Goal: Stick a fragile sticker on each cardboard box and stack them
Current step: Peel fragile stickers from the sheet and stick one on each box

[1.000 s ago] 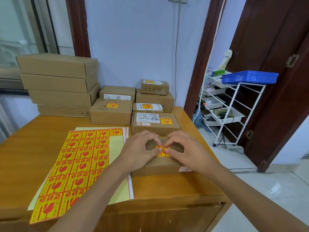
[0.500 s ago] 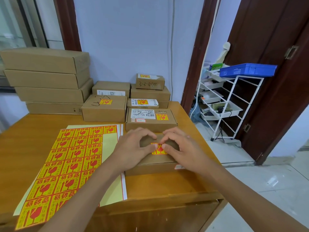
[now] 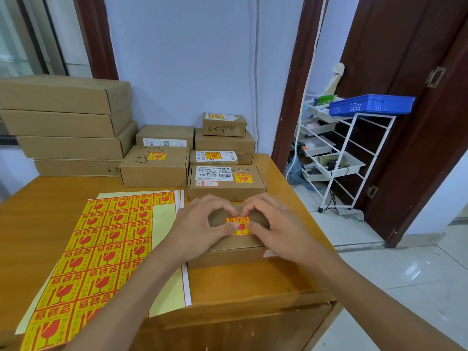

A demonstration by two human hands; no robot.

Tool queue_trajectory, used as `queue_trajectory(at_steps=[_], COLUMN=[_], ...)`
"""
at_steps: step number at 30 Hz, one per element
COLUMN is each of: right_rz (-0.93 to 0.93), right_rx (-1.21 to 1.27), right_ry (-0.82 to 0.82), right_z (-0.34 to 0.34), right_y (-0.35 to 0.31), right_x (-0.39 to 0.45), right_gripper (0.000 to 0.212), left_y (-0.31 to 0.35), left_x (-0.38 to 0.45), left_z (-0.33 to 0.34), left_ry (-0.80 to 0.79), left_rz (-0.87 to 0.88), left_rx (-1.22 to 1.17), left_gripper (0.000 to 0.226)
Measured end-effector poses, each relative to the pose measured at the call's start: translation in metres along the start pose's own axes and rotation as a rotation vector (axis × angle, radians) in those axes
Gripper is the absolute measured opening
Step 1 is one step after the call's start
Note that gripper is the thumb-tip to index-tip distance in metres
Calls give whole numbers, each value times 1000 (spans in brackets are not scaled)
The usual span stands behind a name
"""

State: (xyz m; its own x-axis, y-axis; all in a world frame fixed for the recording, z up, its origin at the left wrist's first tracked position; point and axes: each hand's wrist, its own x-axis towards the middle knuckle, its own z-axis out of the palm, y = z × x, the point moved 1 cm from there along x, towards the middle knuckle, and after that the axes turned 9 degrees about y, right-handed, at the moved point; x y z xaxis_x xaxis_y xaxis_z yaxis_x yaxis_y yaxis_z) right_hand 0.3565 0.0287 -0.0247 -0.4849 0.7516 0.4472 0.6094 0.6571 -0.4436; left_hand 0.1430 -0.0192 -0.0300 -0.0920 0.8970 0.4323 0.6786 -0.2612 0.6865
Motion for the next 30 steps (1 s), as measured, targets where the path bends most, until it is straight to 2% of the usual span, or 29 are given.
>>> queue_trajectory(at_steps=[2, 6, 8, 12, 16, 19, 22, 30], right_rz=[2, -7, -4, 14, 6, 14, 11, 14], right_rx=[-3, -11, -3, 20, 2, 8, 8, -1], right_ry=[-3, 4, 7, 30, 22, 31, 36, -12], right_z=[0, 0, 1, 2, 2, 2, 3, 1], right_y=[0, -1, 0, 0, 1, 2, 2, 1], right_x=[0, 1, 1, 1, 1, 1, 1, 0], right_gripper=[13, 10, 10, 11, 15, 12, 11, 14], left_y=[-2, -3, -3, -1, -2, -1, -2, -2], left_x=[1, 1, 1, -2, 0, -1, -1, -1], left_z=[0, 0, 0, -1, 1, 1, 2, 2], left_ry=[1, -12, -4, 10, 12, 23, 27, 30], left_rz=[-7, -23, -28, -42, -29, -24, -23, -26], left_rx=[-15, -21, -26, -66, -40, -45, -54, -20], left_gripper=[17, 10, 15, 40, 19, 19, 9, 21])
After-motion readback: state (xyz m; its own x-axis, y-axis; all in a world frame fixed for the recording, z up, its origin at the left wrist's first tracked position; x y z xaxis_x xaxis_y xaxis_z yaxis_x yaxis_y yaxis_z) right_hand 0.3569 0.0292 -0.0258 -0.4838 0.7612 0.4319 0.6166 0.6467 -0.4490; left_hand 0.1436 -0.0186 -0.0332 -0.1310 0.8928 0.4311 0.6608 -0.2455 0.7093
